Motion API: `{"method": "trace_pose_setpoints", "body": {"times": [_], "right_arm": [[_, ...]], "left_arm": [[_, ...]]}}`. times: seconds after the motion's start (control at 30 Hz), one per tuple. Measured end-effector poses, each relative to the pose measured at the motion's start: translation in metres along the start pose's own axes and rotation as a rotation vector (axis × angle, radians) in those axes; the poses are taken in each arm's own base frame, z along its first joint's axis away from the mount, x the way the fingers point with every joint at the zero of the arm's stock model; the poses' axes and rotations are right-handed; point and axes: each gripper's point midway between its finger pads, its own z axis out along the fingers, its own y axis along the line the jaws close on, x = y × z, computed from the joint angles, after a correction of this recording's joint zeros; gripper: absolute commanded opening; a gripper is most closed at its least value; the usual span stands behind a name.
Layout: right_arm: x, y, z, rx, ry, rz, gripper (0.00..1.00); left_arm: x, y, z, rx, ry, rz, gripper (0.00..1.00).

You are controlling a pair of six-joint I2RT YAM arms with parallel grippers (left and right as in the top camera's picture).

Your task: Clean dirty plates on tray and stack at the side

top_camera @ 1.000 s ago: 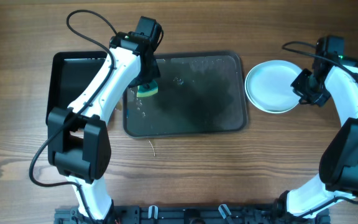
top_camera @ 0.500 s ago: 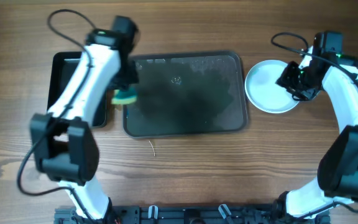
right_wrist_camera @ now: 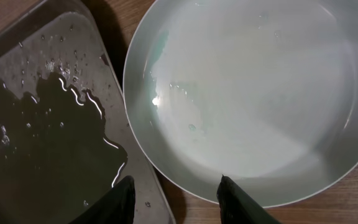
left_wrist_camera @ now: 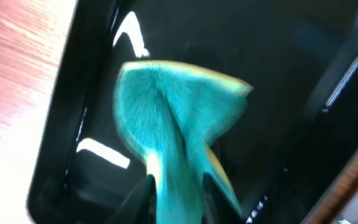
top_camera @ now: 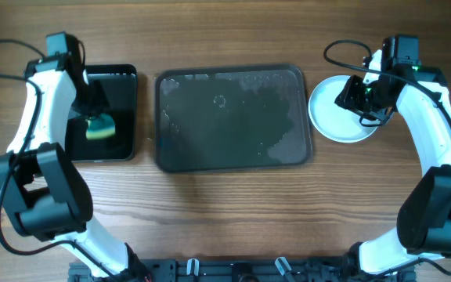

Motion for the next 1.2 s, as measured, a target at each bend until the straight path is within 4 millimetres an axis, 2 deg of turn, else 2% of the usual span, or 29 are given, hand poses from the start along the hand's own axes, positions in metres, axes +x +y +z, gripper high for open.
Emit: {"method": "trace_pose_setpoints", "body": {"times": [0.13, 0.23, 0.37, 0.4, 0.43, 0.47, 0.5, 0.53, 0.63, 0.7, 0.8, 0.83, 0.9, 1.0, 1.2], "right_arm": [[0.000, 0.000, 0.000, 0.000, -0.001, -0.003, 0.44], [0.001, 0.000, 0.000, 0.001, 0.002, -0.006, 0.45], [0.008, -0.001, -0.001, 0.005, 0.031, -0.024, 0.50], [0.011, 0.001, -0.004, 0.005, 0.036, -0.033, 0.50], [0.013, 0.002, -0.007, 0.004, 0.038, -0.041, 0.50], [0.015, 0.005, -0.012, 0.001, 0.032, -0.054, 0.50], [0.016, 0.008, -0.017, 0.001, 0.027, -0.064, 0.50], [0.017, 0.012, -0.026, 0.001, 0.013, -0.079, 0.51], [0.017, 0.026, -0.062, -0.008, -0.064, -0.135, 0.54], [0.017, 0.035, -0.092, -0.019, -0.142, -0.171, 0.58], [0.025, 0.043, -0.141, -0.040, -0.263, -0.207, 0.67], [0.029, 0.045, -0.154, -0.045, -0.296, -0.215, 0.74], [0.037, 0.047, -0.177, -0.055, -0.357, -0.232, 1.00], [0.051, 0.049, -0.211, -0.075, -0.452, -0.252, 1.00], [0.071, 0.052, -0.249, -0.105, -0.572, -0.275, 1.00]], "left_arm": [[0.003, 0.000, 0.006, 0.016, 0.003, 0.004, 0.41], [0.001, -0.002, 0.006, 0.023, -0.003, 0.015, 0.63], [0.003, -0.005, 0.004, 0.027, 0.000, 0.027, 0.70], [0.003, -0.006, 0.001, 0.028, -0.002, 0.031, 0.88], [0.003, -0.009, -0.004, 0.031, -0.006, 0.038, 0.90], [0.002, -0.011, -0.012, 0.035, -0.018, 0.049, 0.97], [0.002, -0.014, -0.022, 0.039, -0.033, 0.052, 1.00], [0.000, -0.017, -0.033, 0.045, -0.053, 0.062, 1.00], [-0.003, -0.028, -0.090, 0.080, -0.166, 0.092, 1.00], [0.005, -0.034, -0.129, 0.107, -0.230, 0.113, 1.00], [0.019, -0.042, -0.171, 0.145, -0.307, 0.140, 1.00], [0.021, -0.044, -0.177, 0.153, -0.323, 0.147, 1.00], [0.024, -0.048, -0.186, 0.166, -0.343, 0.158, 1.00], [0.026, -0.053, -0.186, 0.174, -0.340, 0.166, 1.00], [0.026, -0.053, -0.185, 0.173, -0.338, 0.163, 1.00]]}}
